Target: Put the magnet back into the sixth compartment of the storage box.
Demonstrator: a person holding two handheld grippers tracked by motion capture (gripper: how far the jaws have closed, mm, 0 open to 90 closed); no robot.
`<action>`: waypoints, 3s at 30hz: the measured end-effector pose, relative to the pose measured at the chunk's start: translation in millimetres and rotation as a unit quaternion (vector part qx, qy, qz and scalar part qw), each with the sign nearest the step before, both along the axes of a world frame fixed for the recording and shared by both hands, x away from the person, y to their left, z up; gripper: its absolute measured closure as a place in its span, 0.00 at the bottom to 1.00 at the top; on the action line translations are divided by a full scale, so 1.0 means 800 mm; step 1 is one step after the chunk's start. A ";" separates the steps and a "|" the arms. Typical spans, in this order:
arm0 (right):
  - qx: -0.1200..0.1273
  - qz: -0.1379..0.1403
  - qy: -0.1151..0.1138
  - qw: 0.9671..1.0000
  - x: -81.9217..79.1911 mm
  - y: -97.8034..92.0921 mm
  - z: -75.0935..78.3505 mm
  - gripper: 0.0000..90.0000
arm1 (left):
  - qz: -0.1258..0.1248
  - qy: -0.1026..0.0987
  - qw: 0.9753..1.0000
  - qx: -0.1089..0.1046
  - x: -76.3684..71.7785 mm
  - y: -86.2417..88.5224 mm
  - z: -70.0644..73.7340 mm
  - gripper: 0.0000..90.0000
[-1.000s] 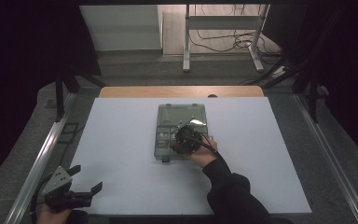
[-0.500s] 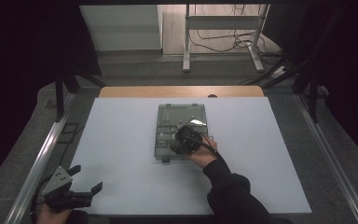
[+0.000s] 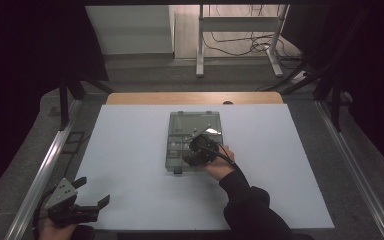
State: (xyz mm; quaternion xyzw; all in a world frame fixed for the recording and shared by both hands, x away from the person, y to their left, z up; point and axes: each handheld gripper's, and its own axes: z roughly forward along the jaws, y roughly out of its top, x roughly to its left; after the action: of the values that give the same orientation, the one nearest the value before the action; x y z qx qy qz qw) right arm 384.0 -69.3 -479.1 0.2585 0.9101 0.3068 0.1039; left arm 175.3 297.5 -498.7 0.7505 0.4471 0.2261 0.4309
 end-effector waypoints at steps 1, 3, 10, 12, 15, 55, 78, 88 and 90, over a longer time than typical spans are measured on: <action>0.000 0.000 0.000 1.000 0.000 0.000 0.000 0.51 | 0.000 0.000 1.000 0.000 0.000 0.000 0.000 0.00; 0.001 0.000 -0.002 1.000 -0.001 -0.001 0.001 0.50 | 0.000 0.000 1.000 0.000 0.000 0.000 0.000 0.00; 0.004 -0.001 -0.003 1.000 -0.004 -0.004 0.003 0.46 | 0.000 -0.001 1.000 -0.001 0.000 0.000 0.000 0.00; 0.004 0.001 -0.004 1.000 -0.005 -0.004 0.004 0.45 | 0.000 -0.001 1.000 -0.001 0.000 0.000 0.000 0.00; 0.006 0.001 -0.006 1.000 -0.006 -0.005 0.005 0.43 | 0.000 -0.002 1.000 -0.003 0.000 0.001 0.000 0.00; 0.023 -0.004 -0.019 1.000 -0.027 -0.037 0.017 0.28 | 0.000 -0.002 1.000 -0.006 0.000 0.002 0.000 0.00; 0.035 -0.001 -0.016 0.999 -0.040 -0.049 0.022 0.23 | 0.000 -0.002 1.000 -0.005 0.000 0.001 0.000 0.00; 0.037 0.002 -0.022 0.999 -0.047 -0.057 0.024 0.19 | -0.001 -0.002 1.000 -0.005 0.000 0.001 0.000 0.00; 0.036 0.002 -0.020 0.999 -0.049 -0.058 0.025 0.20 | -0.001 -0.002 1.000 -0.005 0.000 0.001 0.000 0.00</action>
State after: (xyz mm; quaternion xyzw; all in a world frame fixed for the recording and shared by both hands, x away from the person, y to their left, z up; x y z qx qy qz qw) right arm 345.1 -116.0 -458.9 0.2538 0.8968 0.3446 0.1121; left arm 175.3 298.5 -498.5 0.7481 0.4469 0.2250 0.4359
